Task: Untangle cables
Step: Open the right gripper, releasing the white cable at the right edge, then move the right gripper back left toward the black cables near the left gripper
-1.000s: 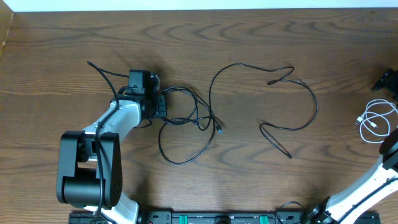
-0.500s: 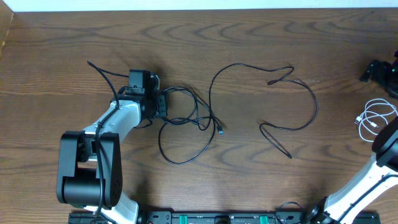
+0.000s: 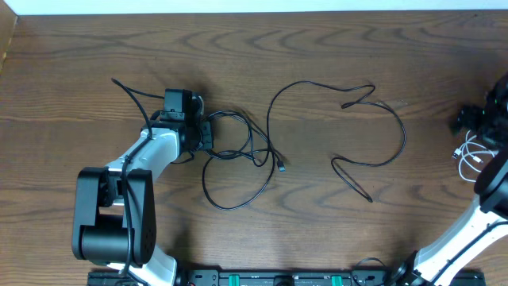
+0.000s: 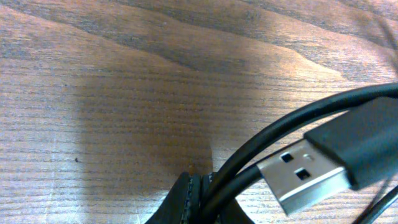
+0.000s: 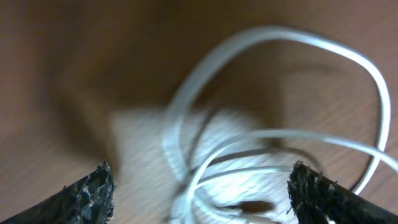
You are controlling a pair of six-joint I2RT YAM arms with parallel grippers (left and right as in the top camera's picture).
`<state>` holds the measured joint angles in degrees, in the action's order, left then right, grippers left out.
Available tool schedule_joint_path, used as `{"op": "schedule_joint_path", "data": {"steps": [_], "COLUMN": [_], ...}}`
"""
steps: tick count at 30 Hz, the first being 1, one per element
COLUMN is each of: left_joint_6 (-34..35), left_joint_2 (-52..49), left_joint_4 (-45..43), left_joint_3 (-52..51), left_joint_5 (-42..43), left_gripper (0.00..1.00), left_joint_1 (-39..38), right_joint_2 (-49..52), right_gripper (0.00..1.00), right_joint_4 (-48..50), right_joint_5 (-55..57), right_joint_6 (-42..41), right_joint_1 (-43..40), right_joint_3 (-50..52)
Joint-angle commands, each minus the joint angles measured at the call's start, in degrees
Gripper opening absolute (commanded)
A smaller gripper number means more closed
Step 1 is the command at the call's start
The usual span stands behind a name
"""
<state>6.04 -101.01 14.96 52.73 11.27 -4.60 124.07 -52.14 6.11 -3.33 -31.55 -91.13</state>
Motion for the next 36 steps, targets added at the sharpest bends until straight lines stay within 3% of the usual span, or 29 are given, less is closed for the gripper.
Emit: {"op": "schedule_joint_path", "data": {"steps": [1,9,22,36], "left_joint_6": [0.3,0.3,0.3,0.3], "left_joint_2": [-0.1,-0.1,-0.1,-0.1], "left_joint_4": [-0.1,-0.1,-0.1,-0.1], "left_joint_3": [-0.3,-0.3,-0.3,-0.3], "left_joint_5": [0.3,0.3,0.3,0.4], "left_gripper": [0.08,0.08,0.08,0.08], "left_joint_1": [0.1,0.1,0.1,0.1], "right_joint_2": [0.3,0.3,-7.3,-9.5], "right_gripper": [0.89,0.94,0.96,0.98], "right_joint_4": [2.6,8.7,-3.7,-8.0], "right_joint_5": [2.7,-8.0,-13.4,-21.5], "right_joint_6": [-5.1,-5.5,-5.2,-5.2], "right_joint_1": [-3.5,-6.3,-5.4,6.3], "right_joint_3": [4.3,7.9,-5.6,-5.4]}}
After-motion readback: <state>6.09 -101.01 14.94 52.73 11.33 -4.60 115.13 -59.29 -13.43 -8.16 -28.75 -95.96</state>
